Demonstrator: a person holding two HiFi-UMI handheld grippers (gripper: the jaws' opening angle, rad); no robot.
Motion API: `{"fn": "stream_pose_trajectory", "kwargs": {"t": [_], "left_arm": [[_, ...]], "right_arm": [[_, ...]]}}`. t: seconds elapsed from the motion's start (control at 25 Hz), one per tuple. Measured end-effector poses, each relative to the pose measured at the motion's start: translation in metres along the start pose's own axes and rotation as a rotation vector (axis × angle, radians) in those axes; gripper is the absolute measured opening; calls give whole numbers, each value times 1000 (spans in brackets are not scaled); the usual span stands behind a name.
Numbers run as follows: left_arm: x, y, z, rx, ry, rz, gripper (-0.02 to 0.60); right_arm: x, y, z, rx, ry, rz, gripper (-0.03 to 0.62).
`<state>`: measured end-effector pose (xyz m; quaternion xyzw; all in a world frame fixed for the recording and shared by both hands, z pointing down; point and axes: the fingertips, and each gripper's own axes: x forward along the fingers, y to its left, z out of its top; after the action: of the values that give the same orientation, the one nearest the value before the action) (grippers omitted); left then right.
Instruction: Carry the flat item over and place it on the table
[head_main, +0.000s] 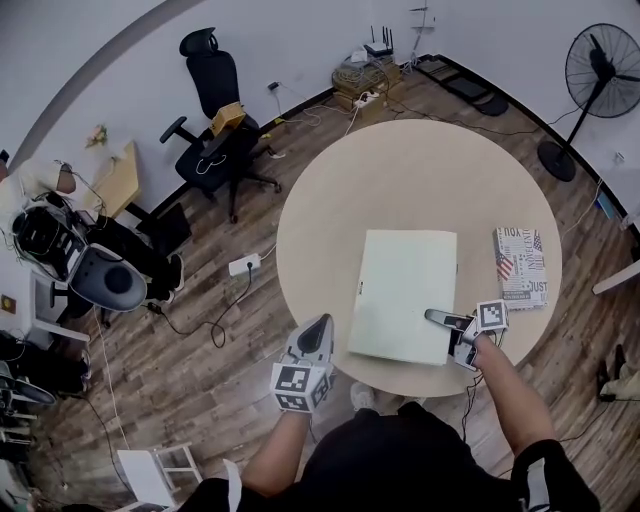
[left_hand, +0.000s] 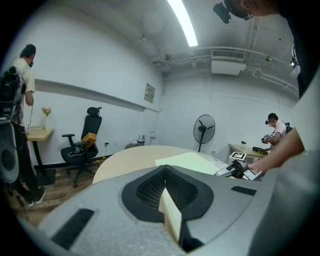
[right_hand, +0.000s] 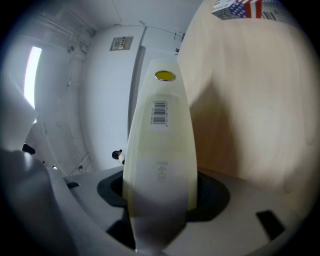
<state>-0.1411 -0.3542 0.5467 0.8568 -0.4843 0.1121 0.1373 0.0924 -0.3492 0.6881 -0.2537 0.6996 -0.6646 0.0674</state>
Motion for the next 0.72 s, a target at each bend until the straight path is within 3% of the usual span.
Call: {"fn": "stream_pose_trajectory", "kwargs": {"t": [0.12, 0.32, 0.56, 0.72], "left_arm": [[-1, -5, -5, -1, 8, 19, 2], [-3, -3, -10, 1, 20, 28, 2], [-4, 0, -18, -15, 32, 40, 2], [1, -10, -19, -16, 32, 13, 2]], "right_arm": [[4, -8, -1, 65, 20, 28, 276], [10, -21, -2, 35, 55, -35, 279], [20, -16, -4, 80, 58, -21, 304], [15, -25, 0, 41, 31, -103, 324]]}}
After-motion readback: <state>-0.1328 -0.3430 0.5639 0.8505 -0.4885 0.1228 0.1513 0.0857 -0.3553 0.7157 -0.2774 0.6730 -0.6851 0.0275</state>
